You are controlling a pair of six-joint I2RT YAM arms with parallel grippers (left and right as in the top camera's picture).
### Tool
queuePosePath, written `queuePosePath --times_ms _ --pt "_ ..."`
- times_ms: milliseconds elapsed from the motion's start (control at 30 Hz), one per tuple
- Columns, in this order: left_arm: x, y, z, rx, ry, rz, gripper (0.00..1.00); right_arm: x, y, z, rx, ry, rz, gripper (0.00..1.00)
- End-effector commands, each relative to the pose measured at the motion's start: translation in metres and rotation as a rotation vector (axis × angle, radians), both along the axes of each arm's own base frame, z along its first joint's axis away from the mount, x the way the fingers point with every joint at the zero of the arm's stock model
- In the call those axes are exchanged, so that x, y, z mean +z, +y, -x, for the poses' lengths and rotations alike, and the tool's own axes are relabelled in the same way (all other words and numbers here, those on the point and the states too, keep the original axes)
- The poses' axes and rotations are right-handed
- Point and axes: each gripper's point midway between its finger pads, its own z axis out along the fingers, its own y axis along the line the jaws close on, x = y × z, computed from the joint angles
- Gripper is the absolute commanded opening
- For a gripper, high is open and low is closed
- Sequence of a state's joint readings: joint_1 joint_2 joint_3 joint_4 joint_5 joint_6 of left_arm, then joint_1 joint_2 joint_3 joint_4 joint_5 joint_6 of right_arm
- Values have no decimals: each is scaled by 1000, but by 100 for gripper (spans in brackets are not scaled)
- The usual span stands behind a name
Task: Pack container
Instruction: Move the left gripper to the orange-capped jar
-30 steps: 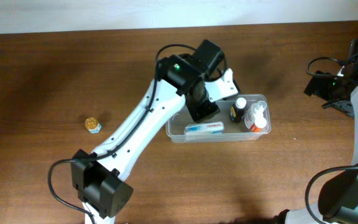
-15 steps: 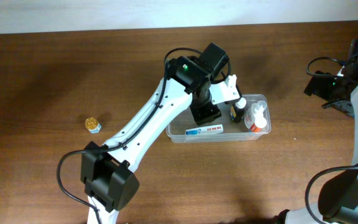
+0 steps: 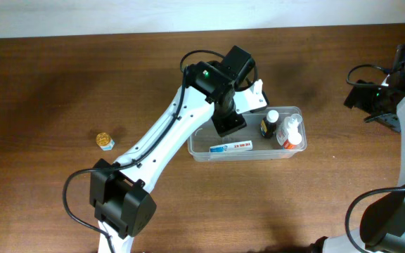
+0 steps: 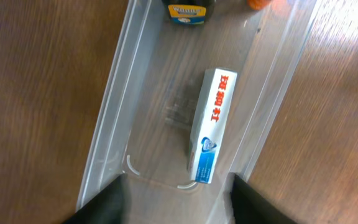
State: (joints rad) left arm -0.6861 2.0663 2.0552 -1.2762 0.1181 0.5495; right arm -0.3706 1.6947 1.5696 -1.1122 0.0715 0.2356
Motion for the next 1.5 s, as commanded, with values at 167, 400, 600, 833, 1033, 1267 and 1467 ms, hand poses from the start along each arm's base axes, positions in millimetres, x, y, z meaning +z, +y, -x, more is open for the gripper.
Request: queuePosePath --times_ms 167,400,600,833,1033,1267,1467 --pt "-2 19 -40 203 -91 -33 40 -1 -4 1 -18 5 11 98" --pt "13 127 -109 913 -292 -121 99 -1 -4 1 -18 5 11 98" --pt "0 208 -116 1228 -115 -67 99 -1 -4 1 -18 5 11 98" --pt "-13 292 -103 1533 92 -24 99 -1 -4 1 -18 5 11 98" --pt "-31 334 -74 1705 284 -64 99 -1 -4 1 -18 5 11 98" --pt "-48 345 -47 1740 417 -132 99 -1 -4 1 -18 5 11 98" --pt "-70 325 -28 1693 604 -82 99 -1 -4 1 -18 5 11 98"
